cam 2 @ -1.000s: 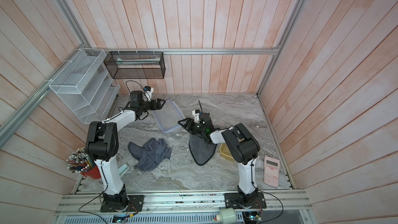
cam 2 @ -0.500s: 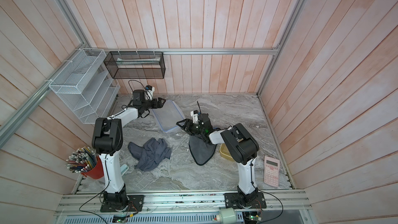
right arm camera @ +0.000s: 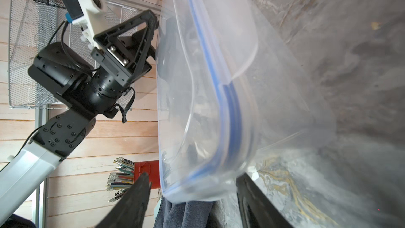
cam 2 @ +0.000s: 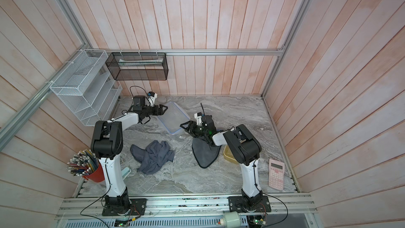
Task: Wipe the insides of the lunch boxes
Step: Adjust the lunch box at the center of the board.
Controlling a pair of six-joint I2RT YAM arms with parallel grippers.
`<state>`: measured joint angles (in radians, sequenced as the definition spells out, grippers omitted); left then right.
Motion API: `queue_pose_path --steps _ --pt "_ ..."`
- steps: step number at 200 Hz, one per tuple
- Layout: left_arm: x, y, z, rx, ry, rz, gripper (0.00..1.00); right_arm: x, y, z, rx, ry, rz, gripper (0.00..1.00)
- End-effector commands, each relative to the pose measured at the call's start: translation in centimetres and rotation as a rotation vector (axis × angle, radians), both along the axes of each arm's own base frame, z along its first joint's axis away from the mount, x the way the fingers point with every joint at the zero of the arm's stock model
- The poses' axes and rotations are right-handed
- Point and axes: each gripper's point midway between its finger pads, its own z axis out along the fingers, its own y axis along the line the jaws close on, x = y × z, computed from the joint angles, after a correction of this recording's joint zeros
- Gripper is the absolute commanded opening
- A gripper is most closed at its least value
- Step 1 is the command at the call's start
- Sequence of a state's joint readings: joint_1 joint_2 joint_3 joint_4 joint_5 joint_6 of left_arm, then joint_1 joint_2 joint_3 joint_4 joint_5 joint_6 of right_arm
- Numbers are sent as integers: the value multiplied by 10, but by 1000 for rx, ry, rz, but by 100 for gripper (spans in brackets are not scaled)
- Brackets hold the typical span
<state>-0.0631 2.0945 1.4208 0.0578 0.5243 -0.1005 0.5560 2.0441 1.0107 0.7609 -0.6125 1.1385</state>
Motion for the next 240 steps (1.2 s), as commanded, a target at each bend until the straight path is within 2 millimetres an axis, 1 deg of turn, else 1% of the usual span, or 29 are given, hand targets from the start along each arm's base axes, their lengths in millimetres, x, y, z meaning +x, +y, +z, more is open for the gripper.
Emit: queue_pose_path --steps 1,46,79,98,149,179,196,211,240 --pt "-27 -23 12 -69 19 -91 86 13 3 9 7 -51 7 63" --pt "-53 -22 23 -114 16 -73 84 23 -7 3 -36 -53 1 63" --pt "-75 -30 27 -113 2 -66 83 23 -6 2 -44 -61 14 62" --pt "-89 -35 24 -101 13 -54 83 24 -7 1 -54 -62 16 61" --pt "-125 -38 11 -89 59 7 83 32 -4 11 -46 -85 23 61" --pt "-141 -27 9 -91 82 93 83 38 0 16 -42 -98 31 61" --pt "-149 -19 13 -112 85 156 83 41 3 18 -35 -101 37 61" --pt "-158 -19 15 -147 79 181 83 43 5 17 -32 -98 38 61" --pt "-166 -8 11 -144 77 250 85 48 6 16 -29 -97 35 61"
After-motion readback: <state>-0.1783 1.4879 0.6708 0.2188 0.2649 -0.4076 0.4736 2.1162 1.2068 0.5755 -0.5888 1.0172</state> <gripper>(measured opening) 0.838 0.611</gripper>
